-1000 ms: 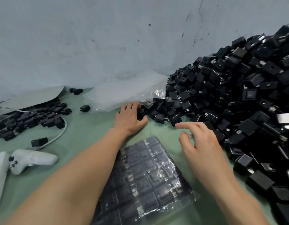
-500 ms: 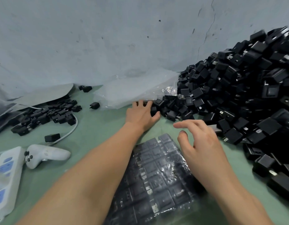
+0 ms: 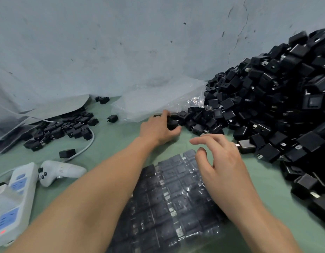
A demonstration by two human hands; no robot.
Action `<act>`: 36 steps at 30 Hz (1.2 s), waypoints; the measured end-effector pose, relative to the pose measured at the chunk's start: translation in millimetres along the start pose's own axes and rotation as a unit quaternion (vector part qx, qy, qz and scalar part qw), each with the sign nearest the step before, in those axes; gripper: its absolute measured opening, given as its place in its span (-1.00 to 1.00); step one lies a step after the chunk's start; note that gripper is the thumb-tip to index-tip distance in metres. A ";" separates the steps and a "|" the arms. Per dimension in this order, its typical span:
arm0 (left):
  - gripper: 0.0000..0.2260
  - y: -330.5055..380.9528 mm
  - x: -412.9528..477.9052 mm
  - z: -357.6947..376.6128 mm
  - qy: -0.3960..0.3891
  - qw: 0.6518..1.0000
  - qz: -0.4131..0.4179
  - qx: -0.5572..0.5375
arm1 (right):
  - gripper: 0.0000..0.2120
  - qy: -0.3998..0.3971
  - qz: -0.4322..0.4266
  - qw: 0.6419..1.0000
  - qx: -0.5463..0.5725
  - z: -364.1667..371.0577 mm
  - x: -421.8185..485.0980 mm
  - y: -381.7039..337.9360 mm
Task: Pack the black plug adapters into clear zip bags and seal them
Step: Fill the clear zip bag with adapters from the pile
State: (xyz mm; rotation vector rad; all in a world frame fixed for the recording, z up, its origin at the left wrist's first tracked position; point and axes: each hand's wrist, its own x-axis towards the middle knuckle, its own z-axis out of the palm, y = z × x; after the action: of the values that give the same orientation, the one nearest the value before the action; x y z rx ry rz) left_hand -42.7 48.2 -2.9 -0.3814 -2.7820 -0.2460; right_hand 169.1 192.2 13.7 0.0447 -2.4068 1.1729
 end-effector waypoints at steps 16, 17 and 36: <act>-0.34 41.8 -139.8 -140.6 -0.160 0.452 -0.150 -0.865 | -0.64 -0.084 0.314 0.672 0.666 29.3 -13.5 -90.2; -0.34 42.1 -154.1 -140.8 -0.105 0.531 -0.162 -0.825 | -0.58 -0.094 0.321 0.650 0.683 31.4 -16.0 -96.0; -0.63 28.5 -242.0 -124.6 0.133 0.941 0.037 -0.308 | -0.65 -0.107 0.387 0.513 0.759 63.4 -47.1 -103.9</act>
State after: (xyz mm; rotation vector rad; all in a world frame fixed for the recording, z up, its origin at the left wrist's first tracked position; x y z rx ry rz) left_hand 222.4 -7.3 35.6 -0.5467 -2.3623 -1.0735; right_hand 209.9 70.5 37.2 -0.3842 -0.5459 3.3840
